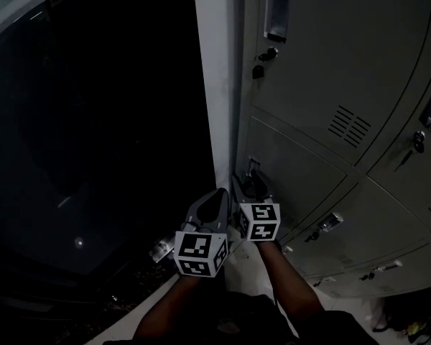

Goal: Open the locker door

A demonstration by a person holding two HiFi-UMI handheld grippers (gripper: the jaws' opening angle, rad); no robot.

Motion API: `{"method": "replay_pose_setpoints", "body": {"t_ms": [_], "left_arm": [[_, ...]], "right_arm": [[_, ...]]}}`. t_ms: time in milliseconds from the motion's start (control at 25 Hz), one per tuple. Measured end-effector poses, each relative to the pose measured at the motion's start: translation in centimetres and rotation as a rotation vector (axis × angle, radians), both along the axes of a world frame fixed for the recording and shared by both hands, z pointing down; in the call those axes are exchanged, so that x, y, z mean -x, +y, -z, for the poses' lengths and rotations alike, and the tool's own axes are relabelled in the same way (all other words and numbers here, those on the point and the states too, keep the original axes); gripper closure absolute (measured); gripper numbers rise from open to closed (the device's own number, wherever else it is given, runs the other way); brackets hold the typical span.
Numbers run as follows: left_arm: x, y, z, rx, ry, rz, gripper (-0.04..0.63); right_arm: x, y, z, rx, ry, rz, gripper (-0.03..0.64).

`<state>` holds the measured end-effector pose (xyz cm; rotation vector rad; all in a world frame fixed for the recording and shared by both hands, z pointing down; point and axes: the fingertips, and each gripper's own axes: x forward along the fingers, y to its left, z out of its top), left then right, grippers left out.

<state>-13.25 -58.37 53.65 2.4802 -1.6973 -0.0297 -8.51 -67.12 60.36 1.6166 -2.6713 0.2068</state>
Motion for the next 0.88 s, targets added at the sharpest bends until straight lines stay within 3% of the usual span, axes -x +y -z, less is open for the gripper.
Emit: {"method": "replay_pose_setpoints", "body": {"t_ms": [440, 880], "left_arm": [[1.1, -1.0, -0.9, -0.009, 0.002, -0.008, 0.591], [1.8, -1.2, -1.6, 0.014, 0.011, 0.005, 0.591]], "right_arm": [[0.0, -2.7, -2.1, 0.027, -0.01, -0.109, 0.42], [-0.4, -2.7, -2.6, 0.065, -0.02, -0.091, 0.449]]}}
